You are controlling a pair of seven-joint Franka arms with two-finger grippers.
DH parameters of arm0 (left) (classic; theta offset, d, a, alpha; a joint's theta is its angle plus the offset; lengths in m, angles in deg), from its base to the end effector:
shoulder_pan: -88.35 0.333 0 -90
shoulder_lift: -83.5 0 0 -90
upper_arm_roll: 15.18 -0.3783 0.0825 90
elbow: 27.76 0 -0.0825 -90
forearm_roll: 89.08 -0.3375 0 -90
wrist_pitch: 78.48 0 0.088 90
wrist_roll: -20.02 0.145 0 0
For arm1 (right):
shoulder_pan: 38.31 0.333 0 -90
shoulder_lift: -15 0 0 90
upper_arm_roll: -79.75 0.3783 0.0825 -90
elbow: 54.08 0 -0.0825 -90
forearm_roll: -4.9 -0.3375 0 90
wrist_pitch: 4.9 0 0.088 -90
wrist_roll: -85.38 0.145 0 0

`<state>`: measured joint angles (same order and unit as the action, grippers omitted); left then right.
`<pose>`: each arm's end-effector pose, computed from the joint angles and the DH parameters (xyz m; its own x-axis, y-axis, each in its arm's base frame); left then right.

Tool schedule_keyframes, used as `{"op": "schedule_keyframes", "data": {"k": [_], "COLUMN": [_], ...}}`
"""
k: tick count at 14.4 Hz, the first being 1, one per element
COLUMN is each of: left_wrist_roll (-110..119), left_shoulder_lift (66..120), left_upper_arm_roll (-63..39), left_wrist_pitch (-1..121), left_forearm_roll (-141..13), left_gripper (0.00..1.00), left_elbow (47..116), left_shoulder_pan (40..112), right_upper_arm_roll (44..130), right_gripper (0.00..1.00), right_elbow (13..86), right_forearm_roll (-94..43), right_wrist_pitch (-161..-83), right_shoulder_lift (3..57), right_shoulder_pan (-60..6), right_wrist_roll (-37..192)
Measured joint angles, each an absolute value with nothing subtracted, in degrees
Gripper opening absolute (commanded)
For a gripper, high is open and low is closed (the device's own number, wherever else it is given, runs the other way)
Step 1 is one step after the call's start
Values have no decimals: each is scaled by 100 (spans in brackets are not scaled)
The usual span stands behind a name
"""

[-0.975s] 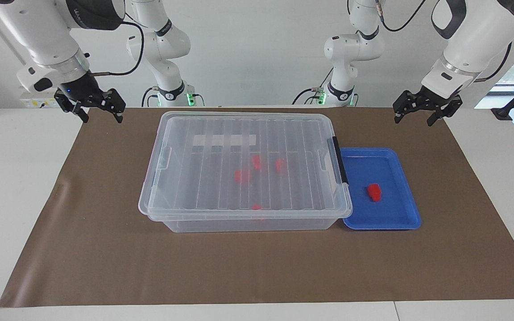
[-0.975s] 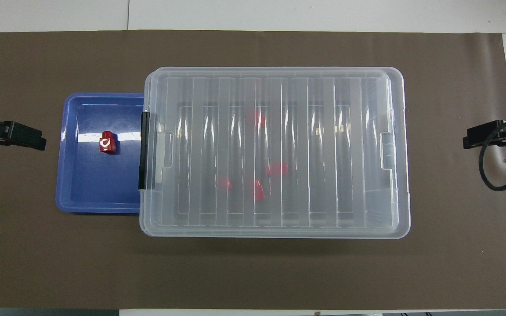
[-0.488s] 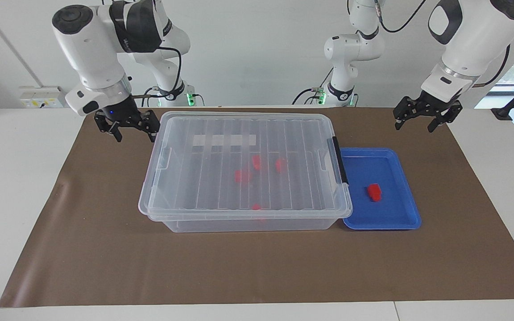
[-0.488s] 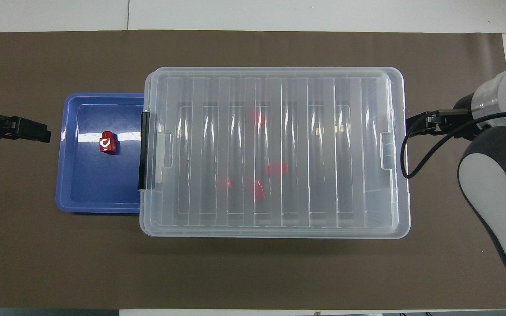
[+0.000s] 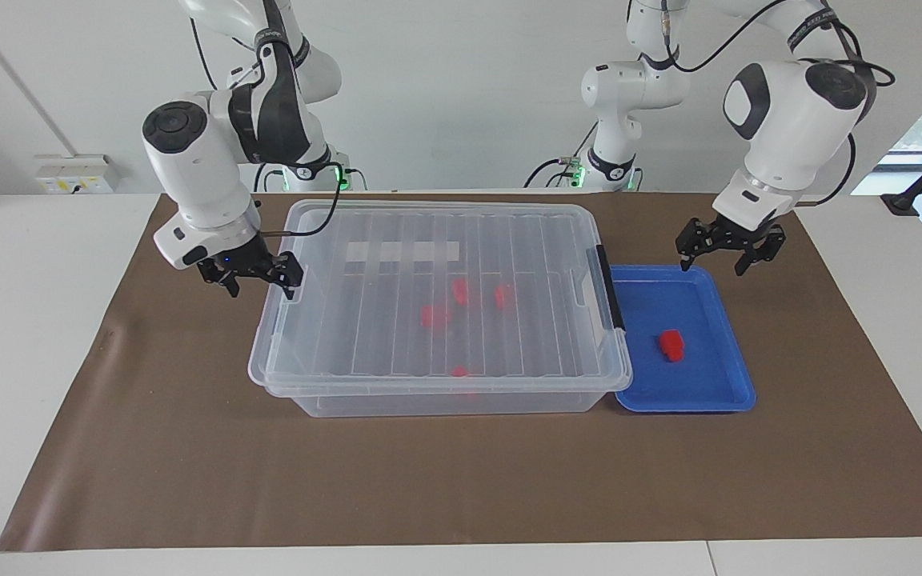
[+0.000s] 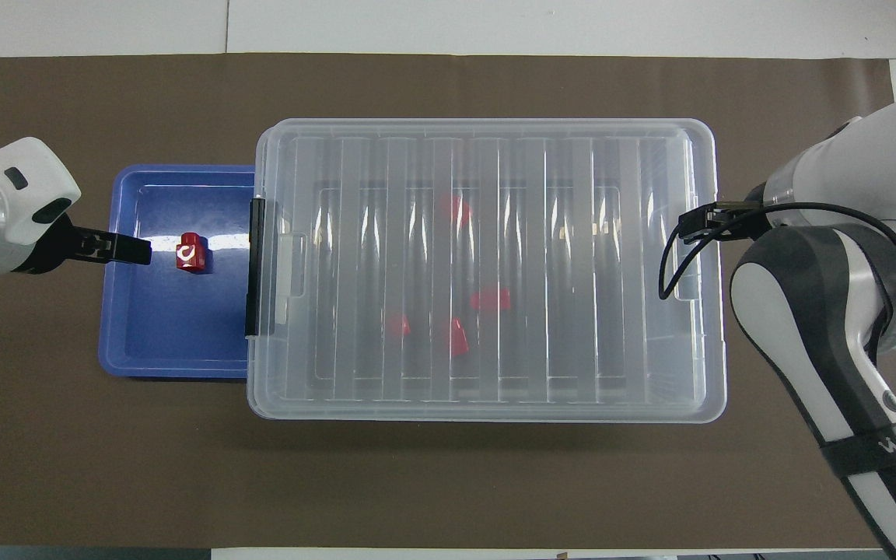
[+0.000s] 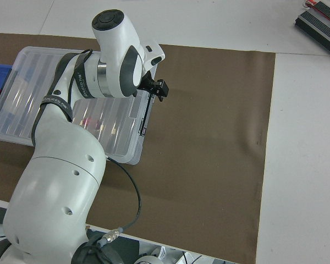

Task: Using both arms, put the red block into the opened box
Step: 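Reach the left gripper to the red block while the right gripper reaches the lid, then grasp the red block with the left gripper while the right gripper slides the lid open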

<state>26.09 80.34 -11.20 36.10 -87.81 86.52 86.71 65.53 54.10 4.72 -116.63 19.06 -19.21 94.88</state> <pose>0.5000 -0.0520 0.5311 0.9792 -0.1935 0.0616 -0.1945 -0.9808 0.0104 0.5368 0.0495 0.5085 0.9967 -0.0812 -0.0042 -0.0811 -0.9966 0.0154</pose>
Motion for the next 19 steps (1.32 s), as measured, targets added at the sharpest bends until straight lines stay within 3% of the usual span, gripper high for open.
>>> {"op": "schedule_keyframes", "data": {"k": [4, 10, 19], "left_wrist_roll": [2583, 2350, 2319], "left_shoulder_lift": [8390, 9016, 9252], "left_upper_arm_roll": [-1116, -1123, -1155], "left_wrist_pitch": [4551, 5577, 6306], "left_forearm_roll": [-8781, -8781, -8781], "left_gripper": [100, 100, 100], "left_elbow": [9220, 9481, 9786], "left_shoulder_pan": [8616, 8617, 8639], "right_upper_arm_roll": [6551, 6549, 6542], "right_gripper": [100, 100, 100], "right_elbow": [5529, 5717, 5784], "right_forearm_roll": [469, 448, 443], "right_wrist_pitch": [-11730, -11912, -12072], "right_shoulder_lift": [1893, 1823, 1810], "right_shoulder_pan": [-1951, -2379, -3067], "right_wrist_roll": [9424, 8702, 7600]}}
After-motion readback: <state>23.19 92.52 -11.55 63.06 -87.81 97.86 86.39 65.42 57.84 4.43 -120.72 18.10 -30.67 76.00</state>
